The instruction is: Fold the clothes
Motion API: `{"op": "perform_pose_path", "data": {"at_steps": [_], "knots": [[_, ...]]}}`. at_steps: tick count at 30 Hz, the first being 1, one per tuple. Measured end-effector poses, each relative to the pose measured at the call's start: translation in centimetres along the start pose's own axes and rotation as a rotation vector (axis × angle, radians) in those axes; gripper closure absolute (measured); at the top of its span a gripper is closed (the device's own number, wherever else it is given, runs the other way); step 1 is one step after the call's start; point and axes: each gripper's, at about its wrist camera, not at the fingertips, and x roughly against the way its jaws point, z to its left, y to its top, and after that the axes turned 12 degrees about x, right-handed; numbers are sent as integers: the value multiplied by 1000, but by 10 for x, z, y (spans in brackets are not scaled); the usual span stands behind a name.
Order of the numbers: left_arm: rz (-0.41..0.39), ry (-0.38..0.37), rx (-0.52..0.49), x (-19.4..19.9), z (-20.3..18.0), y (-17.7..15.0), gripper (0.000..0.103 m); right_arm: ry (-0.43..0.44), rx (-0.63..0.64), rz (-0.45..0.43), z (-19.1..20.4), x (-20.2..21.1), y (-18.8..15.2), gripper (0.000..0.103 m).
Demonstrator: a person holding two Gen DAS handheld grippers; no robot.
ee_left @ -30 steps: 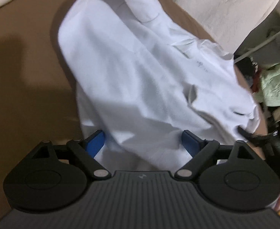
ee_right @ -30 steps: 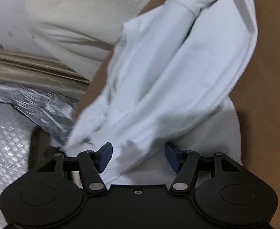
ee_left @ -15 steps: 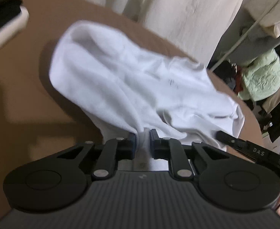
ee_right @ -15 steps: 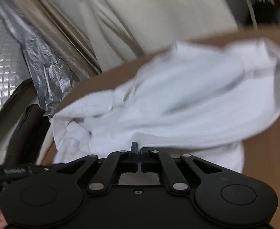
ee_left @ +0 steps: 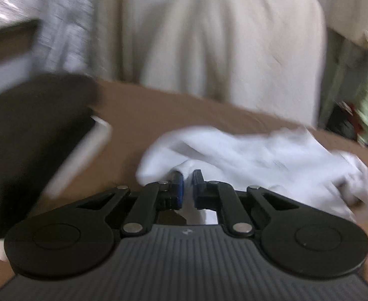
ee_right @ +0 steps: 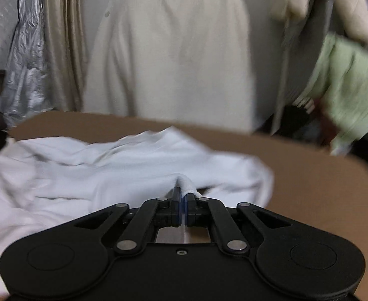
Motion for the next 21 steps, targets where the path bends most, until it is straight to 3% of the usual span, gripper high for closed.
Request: {"op": "perform_pose_path", "data": {"at_steps": [3,6,8,10,13,15,17,19,21], "knots": [[-135,188,21,15,44,22,95,-112,-28,-6,-35,19,-7,99],[-166,328,55,14,88,31,92,-272,-59,35,-69,27,-20,99],[-122,361,108,6,106,30,80,-375,-55,89,-84,22,-29,98],[-66,383,158,-1,117,27,54,-420,-130,166,-101,13,-36,97],[-44,291,129,7,91,25,44,-403,-308,235,-125,7,-48,90],[-29,229,110,13,74,24,30,-333,-385,215,-126,10,-49,85],[-10,148,79,21,51,18,25,-251,-437,190,-121,14,-48,74],[60,15,21,25,22,0,18,-104,-470,167,-108,18,-50,54],[155,-118,-53,24,-9,-24,18,93,-523,173,-89,14,-59,46]]}}
